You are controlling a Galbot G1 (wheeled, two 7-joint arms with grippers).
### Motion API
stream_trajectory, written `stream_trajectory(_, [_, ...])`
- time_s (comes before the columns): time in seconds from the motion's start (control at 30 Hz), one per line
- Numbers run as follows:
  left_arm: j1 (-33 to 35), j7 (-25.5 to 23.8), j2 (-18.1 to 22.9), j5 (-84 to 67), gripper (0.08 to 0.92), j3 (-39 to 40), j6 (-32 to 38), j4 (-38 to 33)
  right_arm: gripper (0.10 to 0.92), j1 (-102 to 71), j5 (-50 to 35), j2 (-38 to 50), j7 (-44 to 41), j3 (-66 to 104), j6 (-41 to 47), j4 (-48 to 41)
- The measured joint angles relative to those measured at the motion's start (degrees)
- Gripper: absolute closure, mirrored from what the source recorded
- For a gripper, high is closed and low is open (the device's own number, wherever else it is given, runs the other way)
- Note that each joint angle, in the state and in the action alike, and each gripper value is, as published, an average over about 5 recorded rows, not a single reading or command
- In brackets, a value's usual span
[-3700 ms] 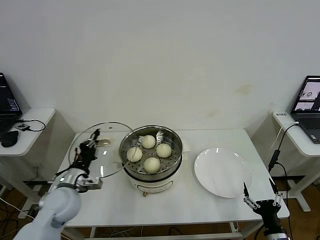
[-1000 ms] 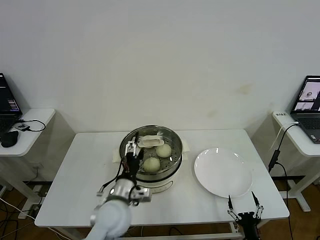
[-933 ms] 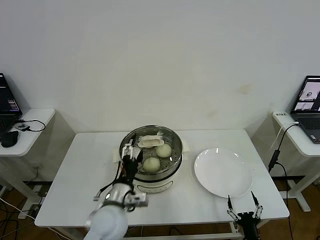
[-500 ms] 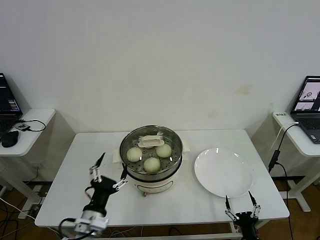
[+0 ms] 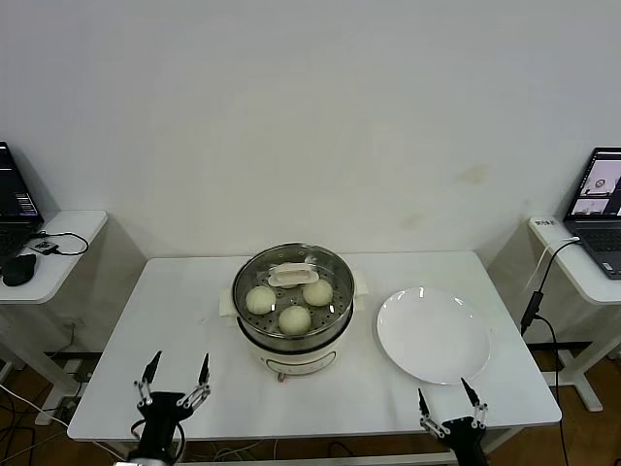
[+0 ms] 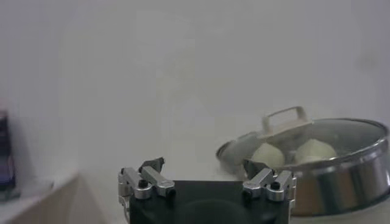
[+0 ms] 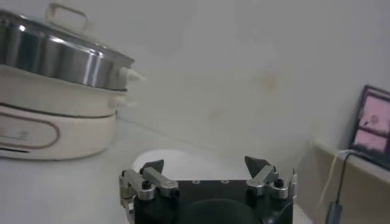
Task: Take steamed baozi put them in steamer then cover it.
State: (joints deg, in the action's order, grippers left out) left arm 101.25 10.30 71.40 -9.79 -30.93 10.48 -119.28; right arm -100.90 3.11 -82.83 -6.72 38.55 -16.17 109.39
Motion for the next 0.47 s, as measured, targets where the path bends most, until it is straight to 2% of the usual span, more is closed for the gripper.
stream_trajectory(0.47, [2.3, -1.2, 0.8, -4.0, 0.177, -2.1, 4.0, 3.2, 0.203, -3.0, -3.3, 0.4, -0.9, -1.6, 7.6, 5.7])
